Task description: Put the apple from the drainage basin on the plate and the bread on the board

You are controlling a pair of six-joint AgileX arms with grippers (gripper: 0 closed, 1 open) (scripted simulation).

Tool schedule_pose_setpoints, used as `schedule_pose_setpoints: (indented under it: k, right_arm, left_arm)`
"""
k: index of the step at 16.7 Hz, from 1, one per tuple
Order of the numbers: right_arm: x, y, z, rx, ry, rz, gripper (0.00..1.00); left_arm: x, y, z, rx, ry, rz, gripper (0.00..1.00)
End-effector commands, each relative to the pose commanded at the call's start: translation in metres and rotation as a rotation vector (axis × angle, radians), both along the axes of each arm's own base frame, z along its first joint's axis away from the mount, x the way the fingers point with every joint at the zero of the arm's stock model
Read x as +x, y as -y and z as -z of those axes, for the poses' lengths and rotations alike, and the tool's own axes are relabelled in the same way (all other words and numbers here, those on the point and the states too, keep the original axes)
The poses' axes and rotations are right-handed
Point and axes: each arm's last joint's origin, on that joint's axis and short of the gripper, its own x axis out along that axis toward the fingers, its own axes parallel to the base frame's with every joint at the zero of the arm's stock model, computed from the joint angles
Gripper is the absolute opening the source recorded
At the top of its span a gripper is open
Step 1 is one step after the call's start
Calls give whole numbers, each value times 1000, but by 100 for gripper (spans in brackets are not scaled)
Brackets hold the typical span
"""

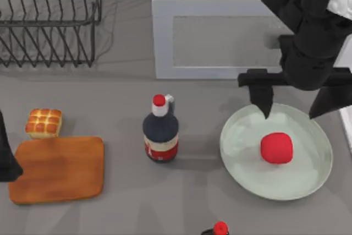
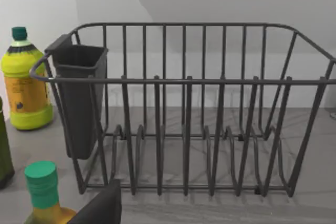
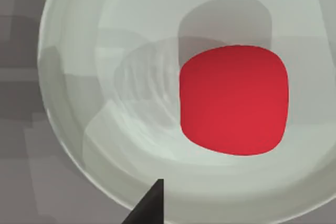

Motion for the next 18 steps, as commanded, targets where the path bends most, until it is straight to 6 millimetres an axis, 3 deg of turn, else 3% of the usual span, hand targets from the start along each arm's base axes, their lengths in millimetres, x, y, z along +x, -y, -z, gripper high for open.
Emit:
schedule_pose_setpoints:
  k: [11,15,18]
  right_arm:
    - [-1,2,-1,4,7,2,100]
    - [-16,24,-17,55,119,1,100]
    - [-46,55,-34,115,288,-1,100]
  left_arm:
    - [0,0,0,0,0,0,100]
    - [0,0,0,0,0,0,100]
    - [0,0,0,0,0,0,100]
